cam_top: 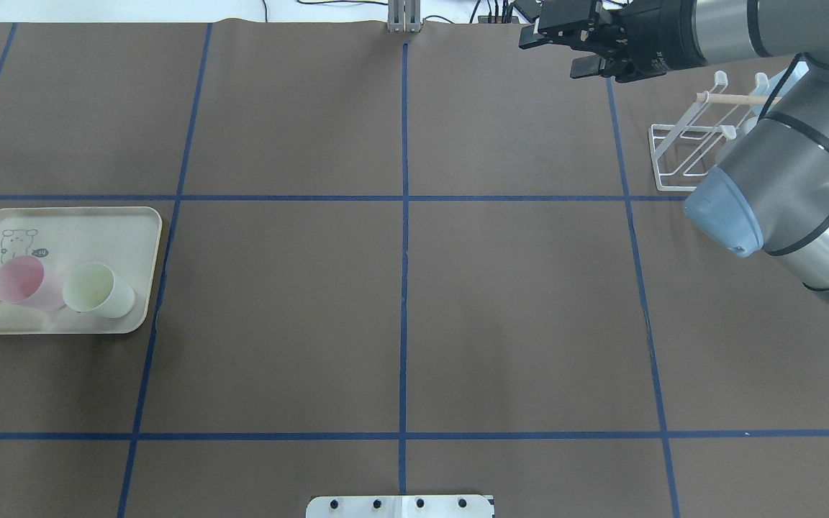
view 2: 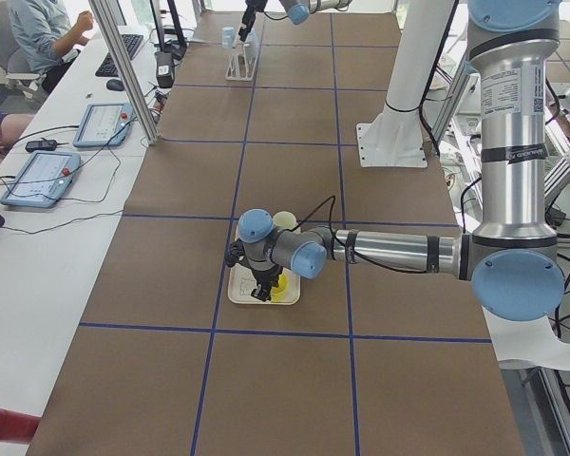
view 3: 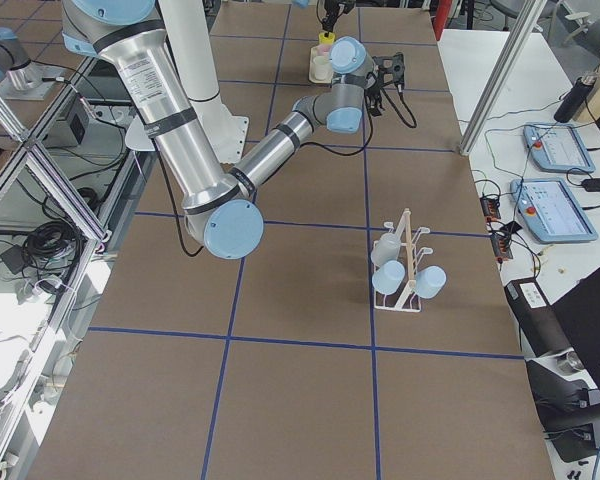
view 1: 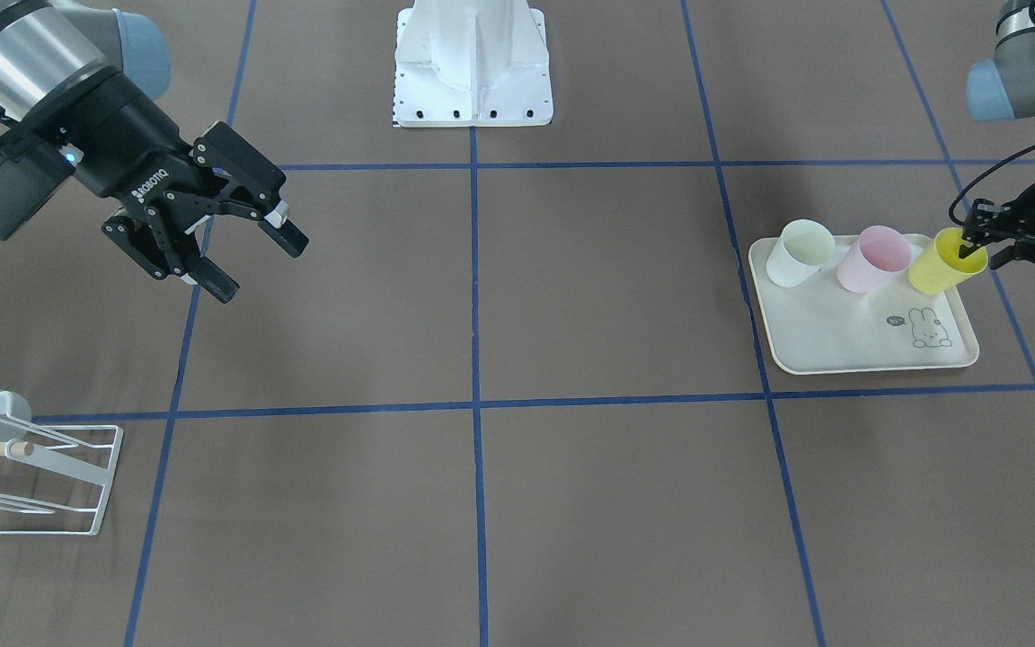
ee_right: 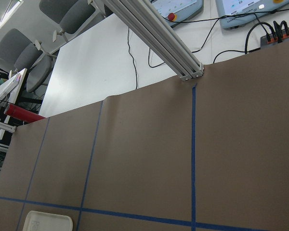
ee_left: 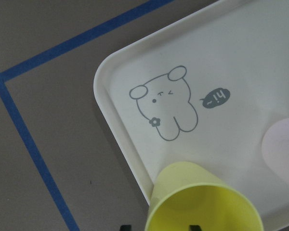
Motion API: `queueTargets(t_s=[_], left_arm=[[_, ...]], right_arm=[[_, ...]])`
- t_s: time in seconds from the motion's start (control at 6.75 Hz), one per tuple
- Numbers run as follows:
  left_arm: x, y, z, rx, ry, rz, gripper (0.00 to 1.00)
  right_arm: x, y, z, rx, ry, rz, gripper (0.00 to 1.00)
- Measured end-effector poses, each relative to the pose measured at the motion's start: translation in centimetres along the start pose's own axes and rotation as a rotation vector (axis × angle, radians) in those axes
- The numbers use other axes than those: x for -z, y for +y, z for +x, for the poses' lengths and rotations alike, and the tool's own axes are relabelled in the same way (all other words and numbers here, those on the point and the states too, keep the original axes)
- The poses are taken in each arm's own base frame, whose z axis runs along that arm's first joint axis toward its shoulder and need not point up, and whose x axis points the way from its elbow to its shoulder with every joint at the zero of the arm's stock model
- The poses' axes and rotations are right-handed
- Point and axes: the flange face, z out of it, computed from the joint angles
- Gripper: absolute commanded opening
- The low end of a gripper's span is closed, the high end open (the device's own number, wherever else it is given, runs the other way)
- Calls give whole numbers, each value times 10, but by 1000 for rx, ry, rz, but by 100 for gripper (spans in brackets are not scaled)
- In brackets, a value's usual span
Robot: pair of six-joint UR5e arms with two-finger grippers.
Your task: Transfer IKEA cup to right arm and place on rack
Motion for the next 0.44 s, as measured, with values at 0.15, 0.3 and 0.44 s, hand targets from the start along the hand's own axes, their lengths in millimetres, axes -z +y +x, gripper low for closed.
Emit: queueTargets(t_s=[0.15, 0.3, 0.44], left_arm=[[-3, 1, -2, 3, 1, -5, 31], [-5, 0, -2, 4, 1, -8, 25], [-8, 1, -1, 2, 4, -13, 6]], right_arm=[[0, 0, 0, 0, 0, 0, 100], [0, 0, 0, 0, 0, 0, 100], [0, 0, 0, 0, 0, 0, 100]])
